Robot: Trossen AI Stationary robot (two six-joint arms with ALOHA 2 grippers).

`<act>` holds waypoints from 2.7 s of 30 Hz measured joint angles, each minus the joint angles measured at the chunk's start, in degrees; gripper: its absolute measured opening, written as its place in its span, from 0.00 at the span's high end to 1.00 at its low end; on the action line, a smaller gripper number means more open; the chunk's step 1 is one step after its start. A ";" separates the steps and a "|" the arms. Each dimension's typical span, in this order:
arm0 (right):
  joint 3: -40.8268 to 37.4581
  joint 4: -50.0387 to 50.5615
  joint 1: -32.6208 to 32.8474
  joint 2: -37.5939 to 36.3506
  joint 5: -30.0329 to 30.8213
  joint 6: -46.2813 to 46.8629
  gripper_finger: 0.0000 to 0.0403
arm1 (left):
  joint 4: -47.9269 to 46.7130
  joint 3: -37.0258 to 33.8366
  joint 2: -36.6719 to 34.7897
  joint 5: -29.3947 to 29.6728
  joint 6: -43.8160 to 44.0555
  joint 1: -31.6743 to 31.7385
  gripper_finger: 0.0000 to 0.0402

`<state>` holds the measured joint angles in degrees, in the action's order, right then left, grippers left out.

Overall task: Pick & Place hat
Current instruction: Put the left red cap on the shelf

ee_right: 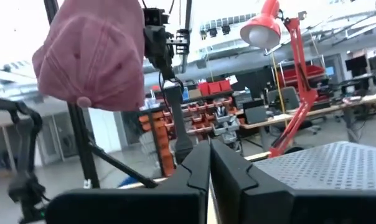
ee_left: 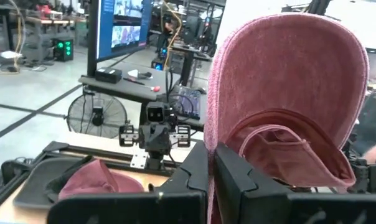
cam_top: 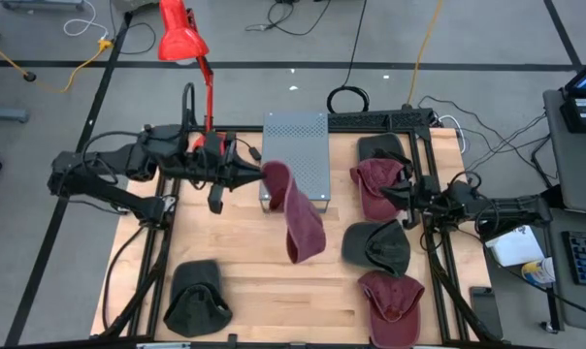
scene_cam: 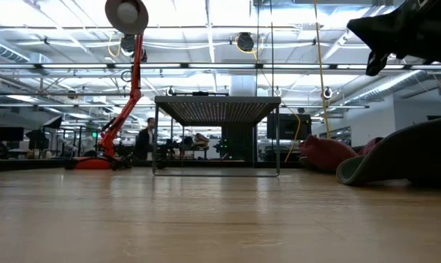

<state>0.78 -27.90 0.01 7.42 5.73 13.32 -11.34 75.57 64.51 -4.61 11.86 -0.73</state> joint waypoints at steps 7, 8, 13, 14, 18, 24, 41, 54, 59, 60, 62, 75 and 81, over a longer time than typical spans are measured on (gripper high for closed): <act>0.00 -3.45 0.00 0.00 5.79 10.46 0.98 | 1.51 0.00 0.00 -7.71 -0.20 6.03 0.98; 0.00 -4.00 -0.02 0.00 6.61 12.21 0.98 | 1.74 0.00 0.00 -8.80 -0.23 6.84 0.98; 0.00 -5.54 -0.02 0.00 7.96 17.03 0.98 | 2.54 0.00 0.00 -14.48 -0.45 10.64 0.98; 0.00 -5.76 -0.02 -0.02 7.95 17.08 0.98 | 2.54 0.00 0.00 -15.49 -0.46 11.30 0.98; 0.00 -5.76 -0.02 -0.02 7.96 17.10 0.98 | 2.53 0.00 0.00 -19.12 -0.62 13.47 0.99; 0.23 -8.30 -0.02 0.00 10.93 18.35 0.94 | 3.29 0.00 0.00 -21.17 -1.64 15.85 0.99; 17.03 -8.73 0.00 17.40 6.74 30.17 0.45 | 17.26 -0.02 0.00 -37.04 -3.82 22.15 0.99; 33.60 -11.32 0.13 36.59 1.47 28.19 0.35 | 28.66 -0.02 -0.01 -40.60 -1.53 22.57 0.99; 40.46 -11.39 0.11 42.17 1.47 20.09 0.35 | 32.43 -0.02 -0.03 -40.67 1.25 22.68 0.99; 41.62 -11.38 0.11 43.18 1.47 18.87 0.35 | 32.98 -0.02 -0.02 -40.67 1.83 22.68 0.99; 44.03 -11.30 0.11 45.06 1.47 16.47 0.35 | 34.13 -0.02 -0.02 -40.64 2.81 22.68 0.99; 61.19 -5.14 2.99 55.29 -3.04 -5.45 0.35 | 38.82 -0.02 -0.04 -32.68 10.28 23.34 0.99; 70.45 -0.57 6.93 59.74 -2.87 -17.16 0.35 | 38.66 -0.02 -0.02 -29.67 11.35 23.33 0.99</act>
<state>71.22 -28.47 6.94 67.16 2.86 -3.85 27.32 75.55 64.49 -34.28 23.21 22.61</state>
